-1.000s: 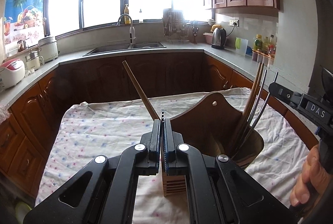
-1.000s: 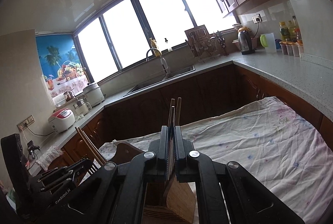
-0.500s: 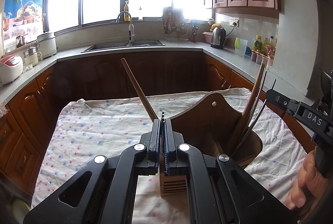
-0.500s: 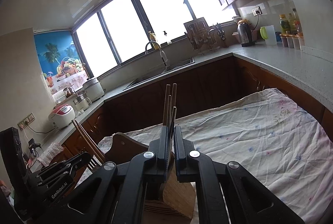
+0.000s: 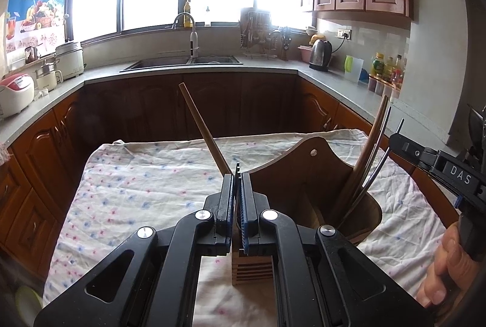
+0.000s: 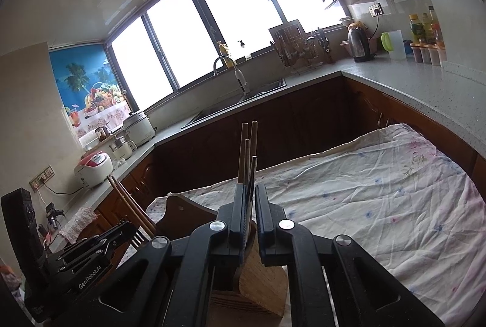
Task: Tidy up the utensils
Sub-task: 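Open both tools to release the utensils in the holder, then withdraw both open tools back from the holder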
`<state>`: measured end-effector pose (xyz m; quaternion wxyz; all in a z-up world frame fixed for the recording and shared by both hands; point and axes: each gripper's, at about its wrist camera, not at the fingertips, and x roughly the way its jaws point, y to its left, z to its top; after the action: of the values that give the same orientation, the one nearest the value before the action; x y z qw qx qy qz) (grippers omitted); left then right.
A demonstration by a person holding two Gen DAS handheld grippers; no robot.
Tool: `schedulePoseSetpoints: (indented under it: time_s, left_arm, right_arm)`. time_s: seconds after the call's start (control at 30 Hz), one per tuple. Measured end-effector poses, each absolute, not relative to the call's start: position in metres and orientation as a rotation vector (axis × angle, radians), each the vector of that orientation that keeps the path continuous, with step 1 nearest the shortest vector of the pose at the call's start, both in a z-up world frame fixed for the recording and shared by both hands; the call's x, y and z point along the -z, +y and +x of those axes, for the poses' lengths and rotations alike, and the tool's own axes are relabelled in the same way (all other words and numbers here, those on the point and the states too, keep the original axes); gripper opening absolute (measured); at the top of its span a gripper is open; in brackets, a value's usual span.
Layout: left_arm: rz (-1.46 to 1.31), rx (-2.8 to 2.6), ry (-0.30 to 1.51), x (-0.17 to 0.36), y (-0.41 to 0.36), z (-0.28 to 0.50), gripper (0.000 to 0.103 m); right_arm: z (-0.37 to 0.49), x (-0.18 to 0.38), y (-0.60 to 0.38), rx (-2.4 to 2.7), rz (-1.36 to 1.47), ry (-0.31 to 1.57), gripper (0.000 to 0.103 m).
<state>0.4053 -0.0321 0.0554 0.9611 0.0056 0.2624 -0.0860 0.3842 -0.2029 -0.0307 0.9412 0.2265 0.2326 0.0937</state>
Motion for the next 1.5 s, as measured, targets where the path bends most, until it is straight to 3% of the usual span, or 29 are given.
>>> schedulePoseSetpoints:
  time_s: [0.07,0.13,0.2,0.23,0.33,0.43,0.5,0.57,0.67,1.5]
  left_arm:
    - [0.006,0.173,0.536,-0.056,-0.031,0.405,0.006]
    - [-0.001,0.170,0.536,-0.056,-0.029,0.404,0.016]
    - [-0.005,0.159,0.530,-0.057,-0.027,0.402,0.037]
    - [-0.007,0.153,0.524,-0.058,-0.026,0.400,0.039]
    - [-0.009,0.152,0.518,-0.060,-0.024,0.395,0.045]
    - [-0.010,0.135,0.507,-0.061,-0.020,0.388,0.058]
    - [-0.020,0.114,0.515,-0.061,-0.016,0.384,0.078]
    - [-0.037,0.094,0.510,-0.060,-0.010,0.378,0.086]
    - [-0.045,0.059,0.522,-0.058,-0.005,0.371,0.092]
    - [-0.091,0.040,0.477,-0.082,0.011,0.279,0.096]
  right_arm:
    - [0.385,0.031,-0.204,-0.195,0.468,0.478,0.010]
    - [0.384,0.031,-0.204,-0.197,0.471,0.479,0.010]
    - [0.384,0.032,-0.204,-0.198,0.476,0.481,0.011]
    - [0.383,0.032,-0.205,-0.195,0.476,0.483,0.014]
    - [0.383,0.032,-0.210,-0.186,0.492,0.484,0.031]
    - [0.381,0.031,-0.213,-0.185,0.506,0.482,0.039]
    - [0.378,0.029,-0.214,-0.188,0.510,0.478,0.046]
    - [0.375,0.028,-0.214,-0.196,0.517,0.473,0.066]
    - [0.368,0.026,-0.213,-0.205,0.515,0.462,0.082]
    - [0.276,-0.010,-0.194,-0.289,0.456,0.425,0.091]
